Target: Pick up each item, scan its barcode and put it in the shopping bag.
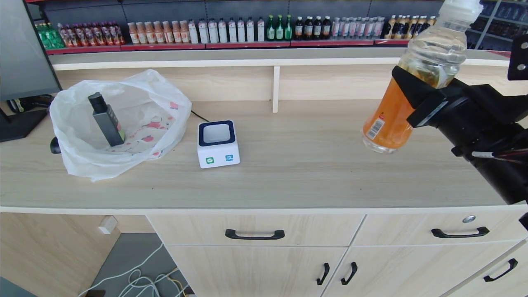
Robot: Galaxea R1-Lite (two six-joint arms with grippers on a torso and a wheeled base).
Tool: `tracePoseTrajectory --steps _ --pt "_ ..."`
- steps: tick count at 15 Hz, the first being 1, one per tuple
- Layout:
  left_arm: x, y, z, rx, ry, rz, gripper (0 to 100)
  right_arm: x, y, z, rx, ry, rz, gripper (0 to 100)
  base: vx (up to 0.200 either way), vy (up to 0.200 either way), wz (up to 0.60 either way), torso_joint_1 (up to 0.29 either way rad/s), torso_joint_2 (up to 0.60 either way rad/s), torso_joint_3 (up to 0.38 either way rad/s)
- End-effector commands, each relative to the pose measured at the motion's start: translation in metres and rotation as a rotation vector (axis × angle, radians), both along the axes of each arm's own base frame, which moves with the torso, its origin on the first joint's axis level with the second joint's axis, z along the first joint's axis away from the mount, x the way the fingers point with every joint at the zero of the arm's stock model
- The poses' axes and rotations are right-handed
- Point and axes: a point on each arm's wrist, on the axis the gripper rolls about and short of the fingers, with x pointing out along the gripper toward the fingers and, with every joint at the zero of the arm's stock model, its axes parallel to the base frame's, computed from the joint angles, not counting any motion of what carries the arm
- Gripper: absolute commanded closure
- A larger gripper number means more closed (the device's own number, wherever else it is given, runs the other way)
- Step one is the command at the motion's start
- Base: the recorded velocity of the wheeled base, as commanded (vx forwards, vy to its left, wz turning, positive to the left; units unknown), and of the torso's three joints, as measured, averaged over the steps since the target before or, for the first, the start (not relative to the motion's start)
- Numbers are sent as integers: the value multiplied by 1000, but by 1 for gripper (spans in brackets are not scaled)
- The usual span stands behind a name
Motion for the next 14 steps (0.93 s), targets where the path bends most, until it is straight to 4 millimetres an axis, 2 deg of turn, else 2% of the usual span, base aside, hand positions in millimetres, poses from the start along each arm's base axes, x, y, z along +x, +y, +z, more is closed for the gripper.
tracePoseTrajectory --steps 1,5,14 --pt "0 0 0 -1 0 0 0 12 2 -11 -14 37 -10 100 0 0 0 0 0 0" --pt "0 0 0 -3 0 0 0 13 0 -11 -14 38 -16 100 0 0 0 0 0 0" --pt "0 0 0 -3 0 0 0 19 3 -13 -15 49 -13 100 0 200 0 1 1 1"
